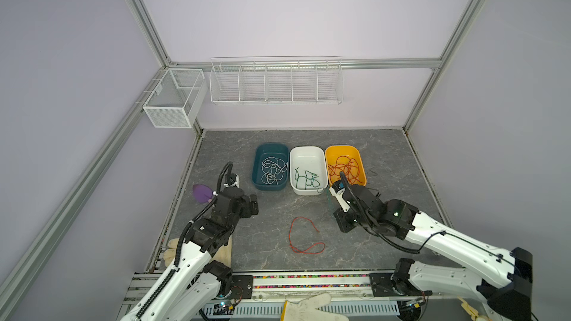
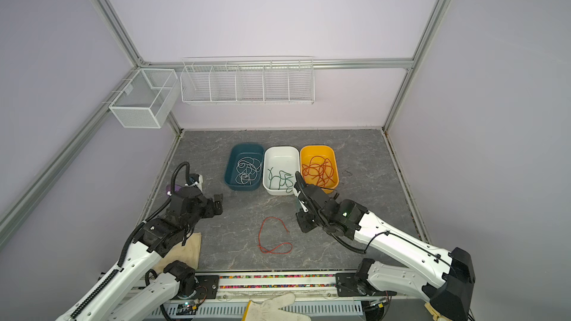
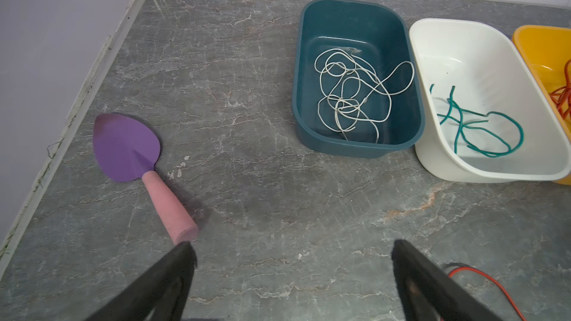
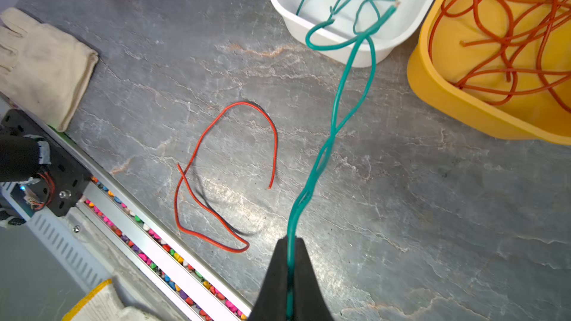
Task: Untangle the cables
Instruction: 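Carry the green wire over the white tub with the right gripper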
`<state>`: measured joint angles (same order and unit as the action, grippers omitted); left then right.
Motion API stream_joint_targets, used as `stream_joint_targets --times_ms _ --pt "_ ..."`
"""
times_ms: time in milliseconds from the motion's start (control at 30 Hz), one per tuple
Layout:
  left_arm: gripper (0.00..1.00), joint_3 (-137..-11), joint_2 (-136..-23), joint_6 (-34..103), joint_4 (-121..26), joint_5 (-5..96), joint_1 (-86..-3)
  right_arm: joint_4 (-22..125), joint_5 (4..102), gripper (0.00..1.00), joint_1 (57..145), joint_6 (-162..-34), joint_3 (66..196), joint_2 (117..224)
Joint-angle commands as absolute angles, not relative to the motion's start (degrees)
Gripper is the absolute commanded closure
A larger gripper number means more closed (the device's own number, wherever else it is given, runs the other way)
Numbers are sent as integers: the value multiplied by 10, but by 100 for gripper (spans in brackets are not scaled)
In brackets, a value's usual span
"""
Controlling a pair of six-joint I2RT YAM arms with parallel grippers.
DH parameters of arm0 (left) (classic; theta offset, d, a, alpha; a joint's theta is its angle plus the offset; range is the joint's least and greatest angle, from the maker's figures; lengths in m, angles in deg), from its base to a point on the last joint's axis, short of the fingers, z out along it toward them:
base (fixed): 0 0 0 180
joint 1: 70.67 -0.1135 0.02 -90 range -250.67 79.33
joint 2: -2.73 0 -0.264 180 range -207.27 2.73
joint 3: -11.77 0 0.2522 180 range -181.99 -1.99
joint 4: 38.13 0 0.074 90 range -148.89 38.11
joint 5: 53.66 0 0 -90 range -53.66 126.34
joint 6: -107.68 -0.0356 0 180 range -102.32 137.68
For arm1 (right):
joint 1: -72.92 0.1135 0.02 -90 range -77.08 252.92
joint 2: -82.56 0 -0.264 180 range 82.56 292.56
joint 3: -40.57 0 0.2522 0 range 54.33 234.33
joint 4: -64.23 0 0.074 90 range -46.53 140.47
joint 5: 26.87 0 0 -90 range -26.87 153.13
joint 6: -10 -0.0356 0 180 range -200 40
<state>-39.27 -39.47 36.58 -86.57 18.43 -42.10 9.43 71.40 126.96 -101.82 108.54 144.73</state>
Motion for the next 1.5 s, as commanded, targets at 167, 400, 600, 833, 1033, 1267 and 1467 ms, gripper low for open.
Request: stream_joint_targets --times_ms 167,400,600,833,1033,1267,1467 --pt "1 -387 -402 369 -861 198 -418 80 702 93 1242 -966 1176 1483" --pt "1 -386 -419 368 -858 214 -418 86 654 94 1198 -950 1254 1539" --pt "1 -384 -421 367 -855 225 -418 93 626 93 1168 -942 1311 1599" --pt "1 -382 -422 367 -853 229 -417 109 578 93 1122 -945 1364 1680" --pt "1 -381 -424 367 -850 232 -418 111 543 94 1094 -945 1417 1759" --pt "1 -380 -422 366 -849 232 -418 110 527 93 1081 -949 1468 1855" --pt "1 -379 -422 366 -848 235 -418 106 539 93 1080 -949 1511 1928"
